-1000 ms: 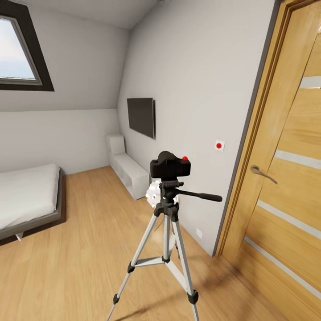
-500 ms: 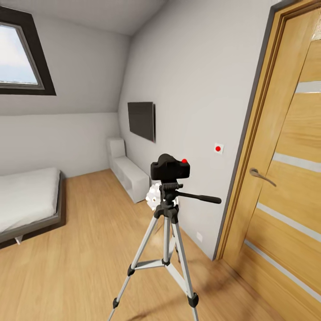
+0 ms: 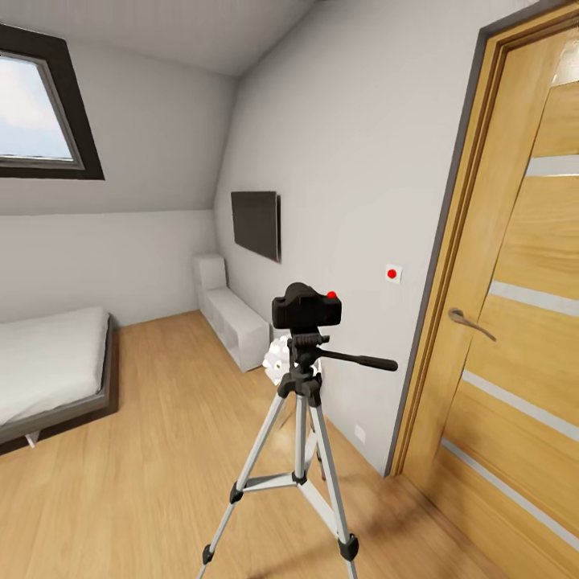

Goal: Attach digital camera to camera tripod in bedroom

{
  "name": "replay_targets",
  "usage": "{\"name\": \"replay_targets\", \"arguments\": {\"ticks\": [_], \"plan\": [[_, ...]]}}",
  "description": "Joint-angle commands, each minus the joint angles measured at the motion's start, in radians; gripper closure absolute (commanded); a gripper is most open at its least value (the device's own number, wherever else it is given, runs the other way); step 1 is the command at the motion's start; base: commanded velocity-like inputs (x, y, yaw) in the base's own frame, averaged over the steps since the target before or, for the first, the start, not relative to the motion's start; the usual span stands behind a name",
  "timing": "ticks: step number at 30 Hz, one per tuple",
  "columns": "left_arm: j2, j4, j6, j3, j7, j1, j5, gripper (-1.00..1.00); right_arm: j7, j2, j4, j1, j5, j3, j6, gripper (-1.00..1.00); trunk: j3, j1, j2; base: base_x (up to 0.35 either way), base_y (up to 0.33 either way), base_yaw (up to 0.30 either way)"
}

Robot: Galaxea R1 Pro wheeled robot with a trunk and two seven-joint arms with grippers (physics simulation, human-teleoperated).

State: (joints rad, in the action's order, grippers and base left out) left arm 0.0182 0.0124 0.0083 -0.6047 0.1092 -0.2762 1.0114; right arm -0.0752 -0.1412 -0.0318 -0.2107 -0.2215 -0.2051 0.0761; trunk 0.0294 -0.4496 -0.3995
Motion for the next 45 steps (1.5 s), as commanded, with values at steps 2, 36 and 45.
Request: {"name": "replay_targets", "arguments": {"ticks": [2,36,45], "plan": [[0.000,0.001,0.001,-0.008,0.004,0.000,0.007,-1.00,0.000,0.001,-0.003,-0.001,-0.009,-0.009,0.009,-1.00,0.003,0.000,-0.001,0.000,0.000,0.000],[0.000,0.002,0.001,-0.013,0.004,0.000,0.007,-1.00,0.002,0.002,-0.002,-0.001,-0.009,-0.010,0.007,-1.00,0.058,0.000,-0.001,0.000,0.000,0.000],[0.000,0.003,0.001,-0.013,0.004,0.000,0.007,-1.00,0.002,0.002,-0.002,-0.001,-0.009,-0.010,0.007,-1.00,0.072,0.000,-0.001,0.000,0.000,0.000]]}}
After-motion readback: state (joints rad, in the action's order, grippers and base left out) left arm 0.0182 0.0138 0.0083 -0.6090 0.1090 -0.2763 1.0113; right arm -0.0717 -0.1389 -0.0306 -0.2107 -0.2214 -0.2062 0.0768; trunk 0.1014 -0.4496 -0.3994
